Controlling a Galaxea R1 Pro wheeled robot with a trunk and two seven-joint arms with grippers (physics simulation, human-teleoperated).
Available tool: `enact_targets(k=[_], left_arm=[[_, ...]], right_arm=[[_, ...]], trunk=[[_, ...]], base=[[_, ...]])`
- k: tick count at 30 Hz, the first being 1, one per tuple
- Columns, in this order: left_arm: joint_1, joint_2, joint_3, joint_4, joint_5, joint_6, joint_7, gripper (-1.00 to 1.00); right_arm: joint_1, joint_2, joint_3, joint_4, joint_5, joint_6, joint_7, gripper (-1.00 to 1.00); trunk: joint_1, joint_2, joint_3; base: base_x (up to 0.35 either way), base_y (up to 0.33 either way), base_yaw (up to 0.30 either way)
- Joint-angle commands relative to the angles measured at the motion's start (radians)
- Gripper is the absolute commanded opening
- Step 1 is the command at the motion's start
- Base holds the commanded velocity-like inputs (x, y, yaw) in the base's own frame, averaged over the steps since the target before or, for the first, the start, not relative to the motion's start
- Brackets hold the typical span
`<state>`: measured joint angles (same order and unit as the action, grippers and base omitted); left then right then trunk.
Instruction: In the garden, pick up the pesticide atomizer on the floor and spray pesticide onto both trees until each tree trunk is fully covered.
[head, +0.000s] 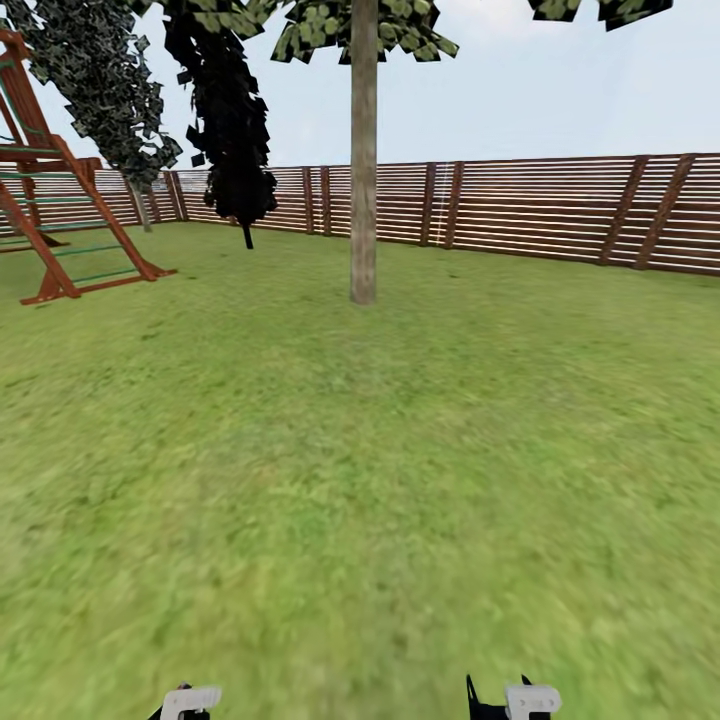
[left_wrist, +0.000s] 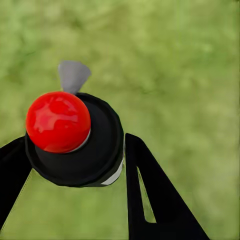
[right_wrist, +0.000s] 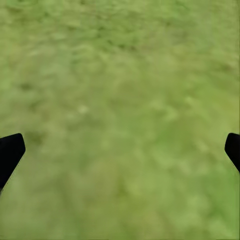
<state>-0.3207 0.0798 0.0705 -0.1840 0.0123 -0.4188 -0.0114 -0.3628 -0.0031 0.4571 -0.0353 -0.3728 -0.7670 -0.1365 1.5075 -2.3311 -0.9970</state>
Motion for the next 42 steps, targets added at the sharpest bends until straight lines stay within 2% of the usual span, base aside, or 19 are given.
enact_targets(k=[1,42], left_arm=[[0.0,0.0,0.0,0.0,0.0,0.0,0.0,-1.0],[0.0,0.0,0.0,0.0,0.0,0.0,0.0,-1.0]], right_arm=[[0.0,0.0,0.0,0.0,0.0,0.0,0.0,1.0],[0.0,0.0,0.0,0.0,0.0,0.0,0.0,1.0]], trunk=[[0.0,0.0,0.0],[0.0,0.0,0.0]], base=[[0.338,0.0,0.0],[0.338,0.0,0.0]])
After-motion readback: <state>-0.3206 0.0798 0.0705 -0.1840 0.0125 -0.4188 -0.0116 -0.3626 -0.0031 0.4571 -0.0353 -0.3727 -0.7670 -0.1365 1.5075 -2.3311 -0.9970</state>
